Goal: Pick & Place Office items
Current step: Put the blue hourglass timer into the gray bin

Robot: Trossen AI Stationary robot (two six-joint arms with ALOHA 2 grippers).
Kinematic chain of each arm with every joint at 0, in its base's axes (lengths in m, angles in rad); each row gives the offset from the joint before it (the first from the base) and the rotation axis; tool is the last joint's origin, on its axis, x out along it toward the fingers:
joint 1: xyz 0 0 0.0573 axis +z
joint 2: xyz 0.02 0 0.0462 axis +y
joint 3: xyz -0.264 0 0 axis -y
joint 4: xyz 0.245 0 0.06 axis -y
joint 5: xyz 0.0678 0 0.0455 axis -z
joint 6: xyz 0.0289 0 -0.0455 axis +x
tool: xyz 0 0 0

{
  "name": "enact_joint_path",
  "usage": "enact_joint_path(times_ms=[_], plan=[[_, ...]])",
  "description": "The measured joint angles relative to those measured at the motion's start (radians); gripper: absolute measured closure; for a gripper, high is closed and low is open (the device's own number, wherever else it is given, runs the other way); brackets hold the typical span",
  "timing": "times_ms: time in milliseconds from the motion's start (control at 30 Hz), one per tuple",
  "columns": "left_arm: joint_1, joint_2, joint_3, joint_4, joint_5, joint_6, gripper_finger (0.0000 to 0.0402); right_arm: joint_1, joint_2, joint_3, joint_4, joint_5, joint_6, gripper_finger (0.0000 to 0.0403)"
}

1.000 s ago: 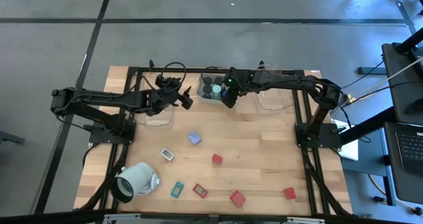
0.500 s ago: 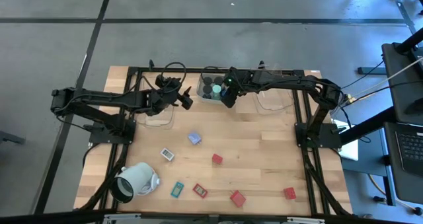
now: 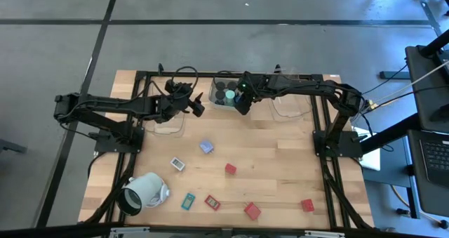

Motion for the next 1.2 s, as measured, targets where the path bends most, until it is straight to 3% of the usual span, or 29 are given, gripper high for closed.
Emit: enact_joint_path(times_ms=[800, 1200], plan=[[0.000, 0.000, 0.000, -0.017, -0.002, 0.000, 0.0123, 0.008, 0.000, -0.035, 0.059, 0.001, 0.000, 0.0183], [0.000, 0.000, 0.000, -0.016, -0.003, 0.000, 0.0123, 0.008, 0.000, -0.035, 0.061, 0.001, 0.018, 0.0150]])
